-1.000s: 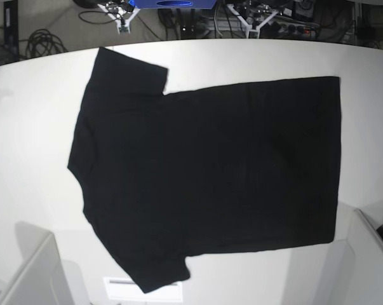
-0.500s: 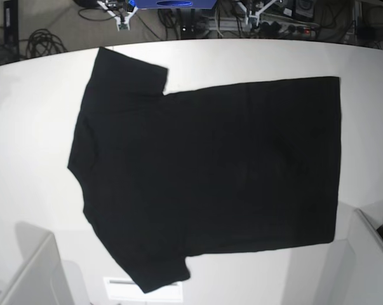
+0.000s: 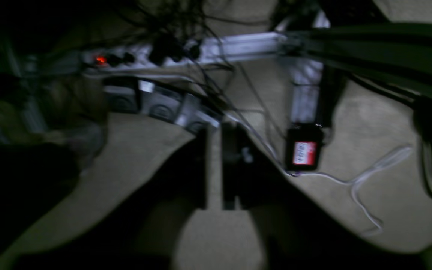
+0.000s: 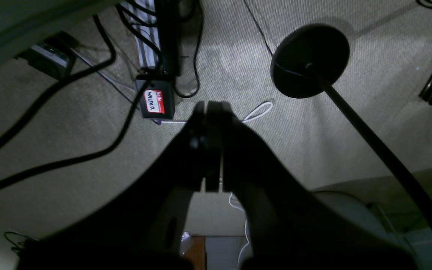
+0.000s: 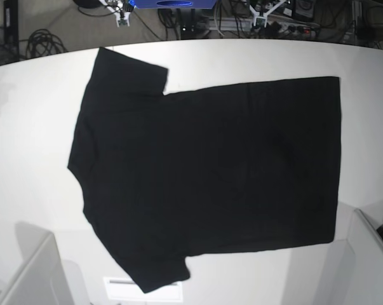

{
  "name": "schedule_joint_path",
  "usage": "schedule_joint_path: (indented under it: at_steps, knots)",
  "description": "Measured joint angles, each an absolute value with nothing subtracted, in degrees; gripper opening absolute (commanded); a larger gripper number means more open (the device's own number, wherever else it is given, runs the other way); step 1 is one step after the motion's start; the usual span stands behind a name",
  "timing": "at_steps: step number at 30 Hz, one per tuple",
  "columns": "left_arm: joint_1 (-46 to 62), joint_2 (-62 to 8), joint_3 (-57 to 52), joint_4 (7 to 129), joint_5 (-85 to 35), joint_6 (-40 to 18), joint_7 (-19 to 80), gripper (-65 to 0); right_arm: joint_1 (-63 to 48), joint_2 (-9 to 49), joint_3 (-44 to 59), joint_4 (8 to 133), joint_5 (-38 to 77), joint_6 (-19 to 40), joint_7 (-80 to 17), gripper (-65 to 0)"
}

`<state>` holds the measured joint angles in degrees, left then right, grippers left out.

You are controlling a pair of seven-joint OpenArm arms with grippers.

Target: Fold the T-shirt properly

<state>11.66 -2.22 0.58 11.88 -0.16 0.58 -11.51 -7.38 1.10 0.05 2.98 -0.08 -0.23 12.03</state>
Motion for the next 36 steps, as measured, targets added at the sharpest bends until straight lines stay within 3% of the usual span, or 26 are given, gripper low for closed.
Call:
schedule_joint_path:
  at_steps: [3, 6, 9, 13, 18, 36]
  knots:
    - [11.57, -2.00, 0.58, 11.90, 0.08, 0.19, -11.62, -35.7, -7.64, 1.08, 0.01, 3.01, -0.08, -0.21, 12.51, -65.0]
    - [11.46, -2.26, 0.58, 11.90, -0.05, 0.19, -11.62, -34.7, -7.84, 1.08, 0.01, 3.01, -0.10, -0.23, 12.51, -65.0]
    - [11.49, -2.24, 0.58, 11.90, -0.14, 0.21, -11.57, -41.1, -8.01, 1.08, -0.14, 3.01, -0.10, -0.23, 12.40, -65.0]
    - [11.29, -2.09, 0.58, 11.11, -0.38, 0.16, -10.35, -65.0, -8.10, 1.23, -0.16, 3.01, -0.12, -0.19, 12.05, -65.0]
    - [11.49, -2.24, 0.51, 10.85, -0.12, 0.19, -6.57, -65.0, -7.99, 2.61, -0.16, 3.01, -0.10, -0.23, 12.21, -65.0]
    - [11.84, -2.24, 0.54, 10.87, -0.14, 0.08, -7.46, -65.0, -17.12, 2.85, 0.16, 17.43, -0.05, -0.21, 11.79, -65.0]
